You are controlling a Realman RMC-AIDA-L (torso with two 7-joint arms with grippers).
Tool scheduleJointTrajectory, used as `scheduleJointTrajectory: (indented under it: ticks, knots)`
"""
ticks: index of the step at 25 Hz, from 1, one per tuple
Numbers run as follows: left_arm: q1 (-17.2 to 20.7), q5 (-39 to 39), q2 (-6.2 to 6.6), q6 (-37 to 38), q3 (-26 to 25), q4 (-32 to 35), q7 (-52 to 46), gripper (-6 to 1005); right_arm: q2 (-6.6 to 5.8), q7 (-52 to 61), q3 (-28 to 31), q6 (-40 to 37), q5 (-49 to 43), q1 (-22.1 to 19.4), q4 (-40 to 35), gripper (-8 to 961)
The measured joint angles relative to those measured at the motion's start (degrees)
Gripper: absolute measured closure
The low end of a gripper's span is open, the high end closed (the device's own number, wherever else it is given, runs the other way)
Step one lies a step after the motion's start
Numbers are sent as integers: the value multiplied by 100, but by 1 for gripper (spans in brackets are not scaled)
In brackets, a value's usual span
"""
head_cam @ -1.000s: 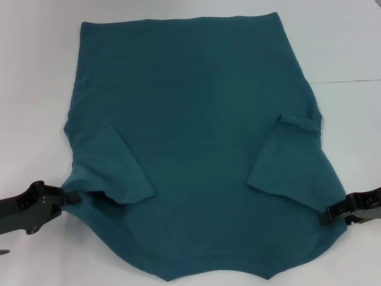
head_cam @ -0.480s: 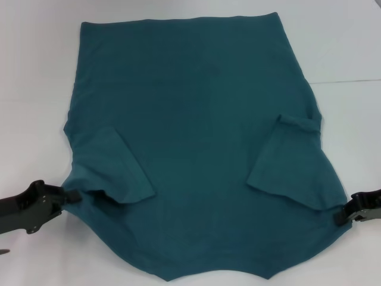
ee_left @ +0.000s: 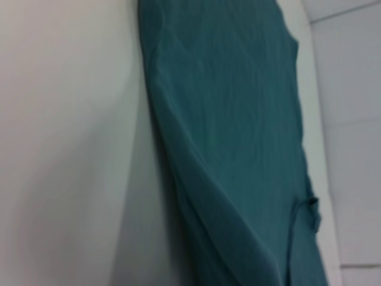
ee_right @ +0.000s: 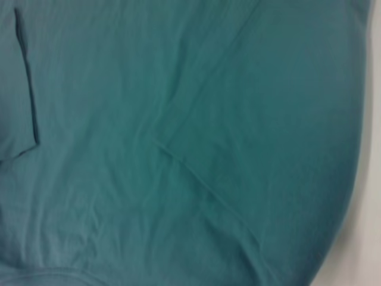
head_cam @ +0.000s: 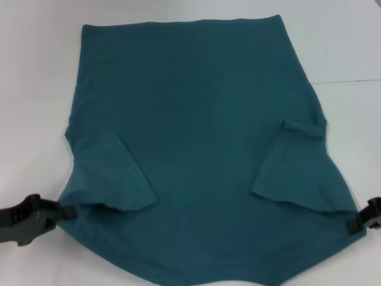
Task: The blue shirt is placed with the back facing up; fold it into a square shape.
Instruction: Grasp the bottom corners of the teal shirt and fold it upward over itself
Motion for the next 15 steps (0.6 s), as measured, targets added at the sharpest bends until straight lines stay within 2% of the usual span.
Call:
scheduleJointTrajectory:
  ticks: [8, 15]
  knots:
    - [38, 669, 8, 500, 1, 151, 191, 992, -53, -23, -27, -533, -18, -218, -53, 901]
    - [399, 737, -70, 1166, -27, 609, 210, 991, -75, -149, -2, -932, -24, -319, -53, 902]
